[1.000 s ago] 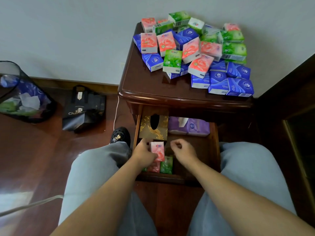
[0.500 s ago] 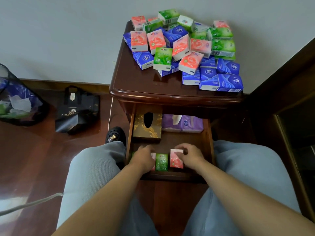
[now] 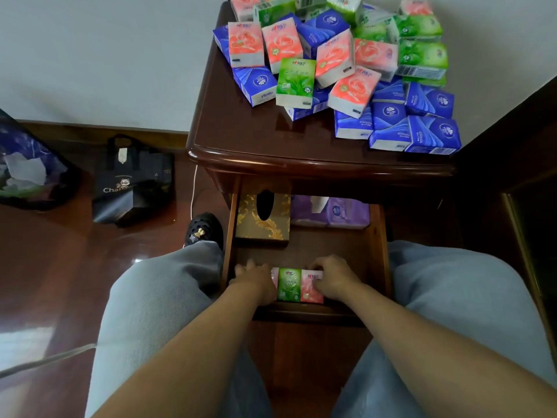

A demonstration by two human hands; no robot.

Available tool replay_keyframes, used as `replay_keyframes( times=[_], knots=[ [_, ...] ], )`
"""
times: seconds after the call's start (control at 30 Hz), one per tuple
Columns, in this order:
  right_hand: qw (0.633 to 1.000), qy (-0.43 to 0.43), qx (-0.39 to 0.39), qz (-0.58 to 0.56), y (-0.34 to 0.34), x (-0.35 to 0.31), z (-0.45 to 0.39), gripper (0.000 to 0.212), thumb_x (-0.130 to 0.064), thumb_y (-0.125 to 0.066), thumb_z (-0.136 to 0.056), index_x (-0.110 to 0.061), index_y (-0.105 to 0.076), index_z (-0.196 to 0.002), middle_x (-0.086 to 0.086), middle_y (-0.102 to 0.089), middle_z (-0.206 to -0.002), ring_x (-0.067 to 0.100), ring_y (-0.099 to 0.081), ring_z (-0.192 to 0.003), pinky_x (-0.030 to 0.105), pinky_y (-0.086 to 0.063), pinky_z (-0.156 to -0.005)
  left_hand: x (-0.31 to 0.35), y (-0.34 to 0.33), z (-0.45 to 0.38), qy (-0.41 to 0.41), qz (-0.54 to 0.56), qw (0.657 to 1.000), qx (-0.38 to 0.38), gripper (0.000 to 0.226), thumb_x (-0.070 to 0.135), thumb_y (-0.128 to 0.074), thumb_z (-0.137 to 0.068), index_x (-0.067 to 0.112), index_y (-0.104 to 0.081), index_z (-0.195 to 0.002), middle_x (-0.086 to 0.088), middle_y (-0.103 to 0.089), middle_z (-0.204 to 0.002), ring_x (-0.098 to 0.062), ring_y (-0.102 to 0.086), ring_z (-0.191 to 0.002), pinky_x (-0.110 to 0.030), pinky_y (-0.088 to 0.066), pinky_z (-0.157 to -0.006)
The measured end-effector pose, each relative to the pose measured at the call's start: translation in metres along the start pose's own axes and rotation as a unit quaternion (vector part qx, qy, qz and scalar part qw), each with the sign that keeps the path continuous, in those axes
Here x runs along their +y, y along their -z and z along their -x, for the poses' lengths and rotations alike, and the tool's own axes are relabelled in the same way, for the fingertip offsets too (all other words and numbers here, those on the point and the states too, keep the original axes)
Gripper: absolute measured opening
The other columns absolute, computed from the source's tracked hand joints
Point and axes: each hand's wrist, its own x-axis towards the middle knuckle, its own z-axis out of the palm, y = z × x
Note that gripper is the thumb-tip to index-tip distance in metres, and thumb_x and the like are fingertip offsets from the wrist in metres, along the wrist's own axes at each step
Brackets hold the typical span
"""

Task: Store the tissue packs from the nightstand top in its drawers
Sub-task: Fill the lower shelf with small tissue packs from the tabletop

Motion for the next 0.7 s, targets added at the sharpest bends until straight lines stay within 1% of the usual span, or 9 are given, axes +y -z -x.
replay_keyframes(
  times=[0.07,0.13,0.23,0.33,0.4,0.5,0.57,0.63,0.7],
  knots=[
    [0.999,0.016,0.001,0.04,-0.001,-0.003,-0.003,0.045,-0.027,-0.065,-0.095,-0.031,-0.062,-0.14,0.003,-0.057,-0.143,0.029,-0.043,-0.138,0.036,-0.04,-0.114,0.0,0.0,-0.002,0.001,-0.004,1.0,-0.002,0.071,0.028,-0.056,-0.102,0.029,-0.021,-0.163,-0.011,-0.008,-0.169,-0.043,-0.008,-0.153,-0.061,-0.028,-0.12],
    [0.998,0.048,-0.008,0.032,-0.005,-0.008,-0.005,0.048,-0.027,-0.062,-0.097,-0.034,-0.057,-0.145,0.002,-0.054,-0.146,0.031,-0.034,-0.143,0.042,-0.033,-0.12,-0.001,0.001,-0.002,-0.001,-0.004,1.0,-0.003,0.07,0.029,-0.056,-0.101,0.032,-0.022,-0.162,-0.011,-0.009,-0.168,-0.044,-0.008,-0.153,-0.061,-0.028,-0.119],
    [0.996,0.068,-0.052,0.019,-0.015,-0.014,-0.008,0.05,-0.019,-0.06,-0.096,-0.03,-0.059,-0.145,0.005,-0.052,-0.145,0.035,-0.035,-0.142,0.042,-0.029,-0.121,-0.001,0.0,-0.002,-0.012,-0.002,1.0,-0.013,0.069,0.028,-0.054,-0.103,0.034,-0.02,-0.163,-0.011,-0.007,-0.169,-0.045,-0.005,-0.153,-0.062,-0.026,-0.12],
    [0.995,0.062,-0.075,0.036,-0.014,-0.018,-0.008,0.056,-0.02,-0.062,-0.093,-0.027,-0.055,-0.148,0.006,-0.051,-0.146,0.035,-0.038,-0.141,0.041,-0.031,-0.119,-0.002,0.001,-0.002,-0.018,0.008,1.0,-0.015,0.071,0.027,-0.056,-0.102,0.032,-0.02,-0.163,-0.011,-0.009,-0.168,-0.046,-0.007,-0.153,-0.06,-0.026,-0.121],
    [0.996,0.059,-0.069,0.016,-0.009,-0.019,-0.004,0.058,-0.02,-0.063,-0.093,-0.027,-0.054,-0.15,0.004,-0.051,-0.15,0.031,-0.038,-0.143,0.039,-0.033,-0.12,-0.004,0.002,0.002,-0.024,0.03,0.999,0.004,0.07,0.026,-0.058,-0.101,0.032,-0.023,-0.162,-0.01,-0.012,-0.167,-0.045,-0.013,-0.152,-0.058,-0.029,-0.121],
    [0.997,0.07,-0.007,-0.039,0.004,-0.019,0.012,0.053,-0.02,-0.065,-0.095,-0.029,-0.056,-0.146,0.001,-0.054,-0.148,0.028,-0.04,-0.14,0.038,-0.038,-0.117,-0.01,0.002,0.013,-0.05,0.057,0.994,0.075,0.066,0.024,-0.058,-0.099,0.027,-0.03,-0.159,-0.011,-0.026,-0.161,-0.039,-0.031,-0.145,-0.055,-0.038,-0.116],
    [0.993,0.094,0.04,-0.067,0.016,-0.018,0.027,0.044,-0.019,-0.065,-0.097,-0.029,-0.062,-0.139,0.001,-0.059,-0.139,0.025,-0.05,-0.133,0.038,-0.044,-0.112,-0.011,0.008,0.025,-0.078,0.108,0.982,0.135,0.055,0.026,-0.057,-0.1,0.024,-0.04,-0.153,-0.009,-0.042,-0.15,-0.032,-0.049,-0.133,-0.051,-0.047,-0.109],
    [0.984,0.126,0.086,-0.093,0.033,-0.02,0.044,0.033,-0.021,-0.064,-0.098,-0.031,-0.067,-0.13,-0.004,-0.062,-0.13,0.017,-0.056,-0.125,0.037,-0.05,-0.107,-0.01,0.022,0.04,-0.111,0.157,0.96,0.204,0.032,0.031,-0.058,-0.1,0.029,-0.054,-0.131,-0.003,-0.057,-0.129,-0.024,-0.062,-0.11,-0.048,-0.055,-0.097],
    [0.969,0.167,0.142,-0.112,0.056,-0.027,0.062,0.024,-0.024,-0.065,-0.098,-0.036,-0.069,-0.119,-0.014,-0.064,-0.12,0.004,-0.06,-0.115,0.028,-0.052,-0.098,-0.004,0.044,0.058,-0.133,0.169,0.938,0.272,0.01,0.037,-0.057,-0.099,0.031,-0.058,-0.106,0.002,-0.063,-0.111,-0.021,-0.064,-0.097,-0.046,-0.056,-0.09]
  ],
)
